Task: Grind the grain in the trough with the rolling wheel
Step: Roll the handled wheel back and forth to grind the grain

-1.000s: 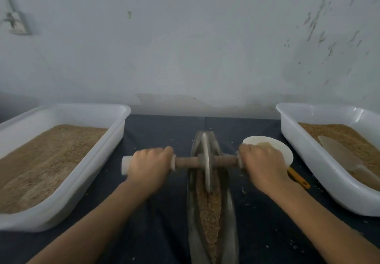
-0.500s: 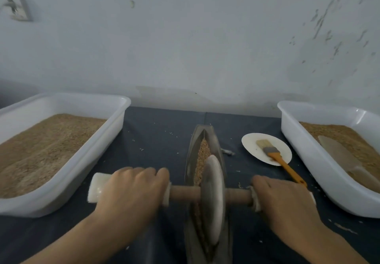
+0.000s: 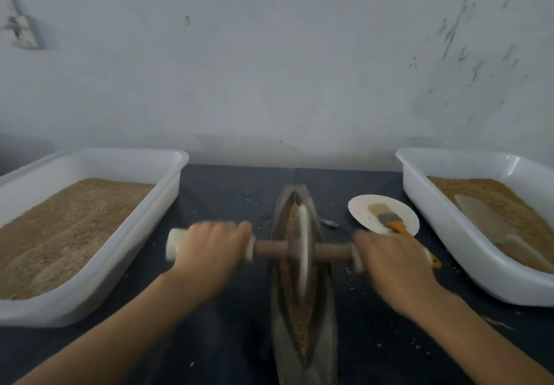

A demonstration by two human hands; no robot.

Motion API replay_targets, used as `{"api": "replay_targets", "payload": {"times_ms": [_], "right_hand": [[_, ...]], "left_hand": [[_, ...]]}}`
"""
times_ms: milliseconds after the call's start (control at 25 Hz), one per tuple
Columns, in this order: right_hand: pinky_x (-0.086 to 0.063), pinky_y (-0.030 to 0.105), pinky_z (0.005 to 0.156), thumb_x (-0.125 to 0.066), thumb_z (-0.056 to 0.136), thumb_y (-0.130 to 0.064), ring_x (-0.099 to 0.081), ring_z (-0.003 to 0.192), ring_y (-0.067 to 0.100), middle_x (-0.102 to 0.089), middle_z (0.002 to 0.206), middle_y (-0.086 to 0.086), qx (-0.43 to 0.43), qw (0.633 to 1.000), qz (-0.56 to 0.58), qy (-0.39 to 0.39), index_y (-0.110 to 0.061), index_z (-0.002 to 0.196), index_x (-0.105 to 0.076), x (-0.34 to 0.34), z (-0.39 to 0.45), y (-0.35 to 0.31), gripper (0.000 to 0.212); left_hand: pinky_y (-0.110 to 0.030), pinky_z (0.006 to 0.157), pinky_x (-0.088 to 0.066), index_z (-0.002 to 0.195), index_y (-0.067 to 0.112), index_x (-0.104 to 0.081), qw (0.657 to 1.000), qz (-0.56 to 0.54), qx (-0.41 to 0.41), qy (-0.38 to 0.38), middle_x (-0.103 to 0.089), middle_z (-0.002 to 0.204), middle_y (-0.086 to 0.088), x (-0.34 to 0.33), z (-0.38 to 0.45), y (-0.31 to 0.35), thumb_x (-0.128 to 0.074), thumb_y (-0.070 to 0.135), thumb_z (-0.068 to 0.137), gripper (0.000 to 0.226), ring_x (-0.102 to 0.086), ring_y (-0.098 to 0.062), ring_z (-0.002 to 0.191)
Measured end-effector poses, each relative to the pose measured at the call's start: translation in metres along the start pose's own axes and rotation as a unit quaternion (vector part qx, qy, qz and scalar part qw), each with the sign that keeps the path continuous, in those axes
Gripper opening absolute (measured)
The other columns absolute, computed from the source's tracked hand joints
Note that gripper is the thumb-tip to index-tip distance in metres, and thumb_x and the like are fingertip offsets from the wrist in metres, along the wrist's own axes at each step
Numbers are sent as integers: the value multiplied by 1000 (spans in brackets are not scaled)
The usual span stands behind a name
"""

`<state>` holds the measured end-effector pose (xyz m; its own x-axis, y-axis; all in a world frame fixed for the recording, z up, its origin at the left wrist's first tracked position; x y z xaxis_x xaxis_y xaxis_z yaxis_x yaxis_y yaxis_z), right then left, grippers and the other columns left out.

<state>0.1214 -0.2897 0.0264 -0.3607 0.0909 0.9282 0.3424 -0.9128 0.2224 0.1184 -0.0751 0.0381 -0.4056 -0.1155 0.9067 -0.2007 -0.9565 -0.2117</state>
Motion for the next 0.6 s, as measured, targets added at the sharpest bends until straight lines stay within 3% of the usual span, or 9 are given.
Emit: {"api": "replay_targets", "payload": {"times_ms": [120,200,280,400,520,600], "right_hand": [[-28,27,40,-86,33,-17,-46,39,15,-47,51,-5,64,989,26,130,-23,64,-54,37,-51,-14,45],[-28,25,38,-89,27,-17,-43,37,13,-47,50,-7,60,994,25,88,-23,62,-53,25,-46,-14,50],[-22,21,37,-90,36,-18,-45,39,13,-50,53,-7,44,998,7,42,-22,67,-52,12,-15,-8,49],[-28,28,47,-69,79,-24,-54,60,18,-59,76,-4,-26,997,-64,35,-20,91,-51,-2,54,14,22],[-28,30,54,-59,87,-25,-60,74,22,-63,87,-1,-58,996,-69,29,-19,97,-48,-5,85,25,16],[-36,32,55,-63,85,-25,-56,69,21,-54,78,-5,-50,997,-48,-15,-23,94,-44,-12,65,21,21]], "left_hand": [[-26,45,-25,64,25,-45,984,-57,-93,143,-43,52,7,47,-61,20,-71,23,55,27,-47,-17,39],[-25,46,-22,63,26,-45,993,-51,-81,72,-41,50,8,29,-63,18,-81,24,41,43,-44,-15,38],[-27,48,-26,72,27,-43,1000,9,-28,-7,-49,59,9,5,-29,10,-83,31,53,44,-49,-13,46],[-31,60,-39,85,27,-36,998,25,54,-31,-62,87,7,-26,45,-15,-58,33,86,23,-61,-17,75],[-33,64,-41,86,24,-39,998,15,61,-22,-65,93,3,-29,79,-21,-59,32,86,22,-62,-22,81],[-32,61,-38,85,25,-37,998,-1,55,-33,-65,90,3,-26,61,-19,-60,34,85,25,-61,-20,77]]}}
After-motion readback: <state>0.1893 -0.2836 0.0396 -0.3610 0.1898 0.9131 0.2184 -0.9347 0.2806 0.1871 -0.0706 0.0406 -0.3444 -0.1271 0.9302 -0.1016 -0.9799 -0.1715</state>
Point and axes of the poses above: each hand's wrist, its own z-axis towards the middle knuckle, its own x-axis out of the back of the hand, y = z × x, the point moved 10 cm from there along z, towards the middle knuckle
